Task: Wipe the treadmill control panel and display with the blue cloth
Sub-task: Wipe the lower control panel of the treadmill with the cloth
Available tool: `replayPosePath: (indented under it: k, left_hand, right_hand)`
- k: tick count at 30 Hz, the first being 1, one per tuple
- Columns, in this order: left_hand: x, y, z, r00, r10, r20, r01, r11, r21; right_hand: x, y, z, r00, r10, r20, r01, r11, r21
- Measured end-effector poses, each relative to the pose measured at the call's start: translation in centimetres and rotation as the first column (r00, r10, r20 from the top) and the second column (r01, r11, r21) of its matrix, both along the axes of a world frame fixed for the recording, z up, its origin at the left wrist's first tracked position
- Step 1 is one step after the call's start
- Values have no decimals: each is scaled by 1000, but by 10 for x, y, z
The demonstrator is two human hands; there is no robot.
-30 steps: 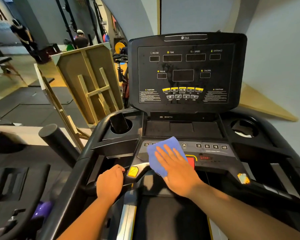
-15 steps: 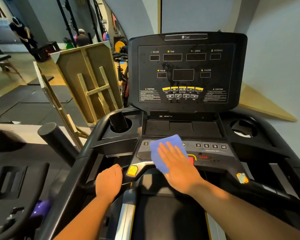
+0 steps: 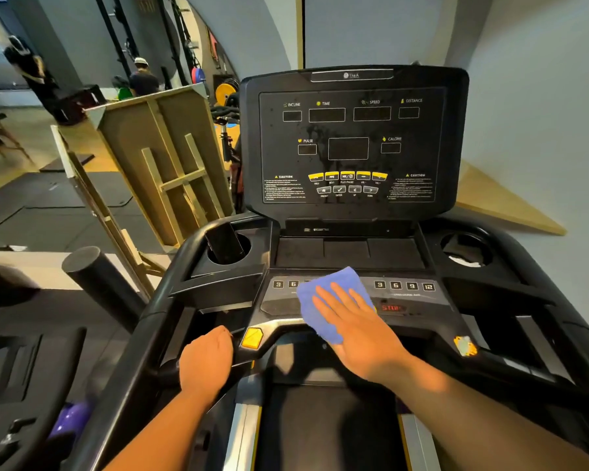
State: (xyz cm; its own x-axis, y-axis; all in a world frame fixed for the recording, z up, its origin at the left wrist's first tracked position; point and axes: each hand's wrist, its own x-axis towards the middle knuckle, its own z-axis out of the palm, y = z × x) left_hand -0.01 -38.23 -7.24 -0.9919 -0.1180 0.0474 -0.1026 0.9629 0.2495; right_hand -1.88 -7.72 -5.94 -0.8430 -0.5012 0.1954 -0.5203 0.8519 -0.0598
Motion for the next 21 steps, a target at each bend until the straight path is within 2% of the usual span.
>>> replayPosePath:
  k: [2, 4, 5, 7, 10, 12, 14, 16, 19, 21]
  left_hand:
    - [0, 0, 1, 1000, 3, -2, -3, 1000, 26]
    - [0, 1, 2, 1000, 20, -7, -20, 999, 51]
    - [-1, 2, 2, 1000, 30, -8, -29, 998, 56]
    - [-1, 1, 1, 1000, 26, -7, -26, 999, 32]
    - [0, -1, -2, 1000, -14, -11, 13, 1000, -27]
    - [-1, -2, -3, 1000, -28, -5, 28, 999, -45]
    - [0, -2, -4, 999, -35, 1, 35, 997, -75]
    - [0, -2, -3, 999, -47, 24, 50, 991, -121]
    - [0, -1, -2, 999, -32, 27, 34, 994, -108]
    - [0, 0, -2, 1000, -18, 14, 19, 996, -92]
  right_hand:
    - [1, -2, -1, 981, -189, -42, 187, 981, -56]
    - [-4, -22, 4, 935, -355, 16, 355, 931, -79]
    - [-5, -34, 6, 921, -387, 48, 390, 918, -73]
    - [-5, -49, 10, 958, -285, 31, 286, 958, -32]
    - [0, -30, 14, 995, 31, 97, -34, 999, 31]
    - [6, -6, 8, 994, 87, 62, -89, 995, 40]
    - [11, 13, 1, 999, 18, 33, -17, 1000, -21]
    - [13, 17, -3, 990, -142, -1, 142, 987, -73]
    - [3, -10, 3, 913, -405, 43, 408, 907, -105]
    - [-2, -32, 9, 917, -393, 69, 398, 910, -111]
